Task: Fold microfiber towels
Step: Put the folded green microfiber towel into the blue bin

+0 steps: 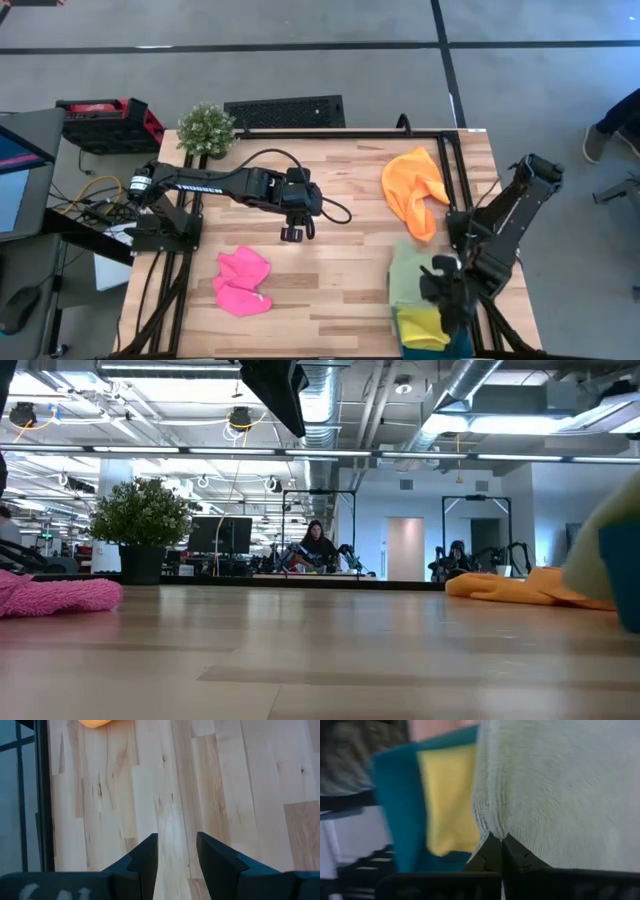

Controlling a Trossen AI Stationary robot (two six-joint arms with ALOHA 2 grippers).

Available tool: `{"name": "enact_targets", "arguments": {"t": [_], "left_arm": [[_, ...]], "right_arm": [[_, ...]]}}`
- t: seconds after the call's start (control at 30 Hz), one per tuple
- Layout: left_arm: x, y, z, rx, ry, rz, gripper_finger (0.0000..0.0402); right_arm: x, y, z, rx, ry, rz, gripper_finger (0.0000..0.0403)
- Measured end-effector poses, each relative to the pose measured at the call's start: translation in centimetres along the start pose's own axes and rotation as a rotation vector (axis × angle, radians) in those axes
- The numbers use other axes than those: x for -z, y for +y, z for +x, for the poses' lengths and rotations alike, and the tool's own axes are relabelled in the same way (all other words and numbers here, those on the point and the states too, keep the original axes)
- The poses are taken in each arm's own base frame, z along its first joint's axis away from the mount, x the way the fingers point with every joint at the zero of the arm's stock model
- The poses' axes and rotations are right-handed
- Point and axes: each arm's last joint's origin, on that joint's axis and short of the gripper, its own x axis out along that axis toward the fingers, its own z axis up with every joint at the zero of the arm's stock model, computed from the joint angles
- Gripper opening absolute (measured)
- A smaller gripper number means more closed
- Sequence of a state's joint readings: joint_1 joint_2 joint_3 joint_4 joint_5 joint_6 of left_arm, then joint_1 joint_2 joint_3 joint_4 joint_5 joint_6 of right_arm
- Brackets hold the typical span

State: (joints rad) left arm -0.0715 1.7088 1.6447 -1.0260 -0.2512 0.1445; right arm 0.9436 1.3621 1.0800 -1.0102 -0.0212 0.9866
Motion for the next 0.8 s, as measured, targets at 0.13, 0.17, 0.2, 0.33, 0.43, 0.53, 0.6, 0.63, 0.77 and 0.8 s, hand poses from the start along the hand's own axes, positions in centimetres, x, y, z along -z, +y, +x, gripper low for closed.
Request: {"name": "enact_targets", "arguments": {"t": [0.13,0.17,0.2,0.33,0.43,0.53,0.6,0.63,0.77,0.8], "left_arm": [[0.0,0.0,0.0,-0.001,-0.004,-0.001,0.0128],[-0.1,0.0,0.0,-0.001,-0.008,-0.002,0.0128],[-0.1,0.0,0.0,-0.002,-0.013,-0.003,0.0128],[-0.3,0.1,0.0,-0.015,-0.029,-0.007,0.0128],[-0.4,0.1,0.0,-0.029,-0.033,-0.01,0.0128],[-0.4,0.1,0.0,-0.031,-0.039,-0.012,0.0128],[-0.5,0.1,0.0,-0.031,-0.044,-0.014,0.0128],[-0.5,0.1,0.0,-0.031,-0.044,-0.017,0.0128],[-0.5,0.1,0.0,-0.031,-0.044,-0.031,0.0128],[-0.5,0.1,0.0,-0.031,-0.044,-0.032,0.0128]], "right_arm": [[0.4,1.1,0.7,-0.077,-0.052,-0.036,0.0011],[0.5,1.3,1.0,-0.081,-0.058,-0.043,0.0009],[0.5,1.5,1.4,-0.078,-0.055,-0.047,0.0008],[0.8,2.2,3.1,-0.05,-0.024,-0.07,0.0007],[0.9,3.1,4.8,-0.051,0.03,-0.085,0.0011],[1.1,3.8,6.3,-0.059,0.06,-0.099,0.0012],[1.2,4.1,7.2,-0.048,0.079,-0.107,0.0012],[1.3,4.3,7.5,-0.054,0.085,-0.111,0.0011],[1.5,5.1,8.8,-0.094,0.12,-0.141,0.0011],[1.6,5.4,9.1,-0.113,0.127,-0.147,0.0012]]}}
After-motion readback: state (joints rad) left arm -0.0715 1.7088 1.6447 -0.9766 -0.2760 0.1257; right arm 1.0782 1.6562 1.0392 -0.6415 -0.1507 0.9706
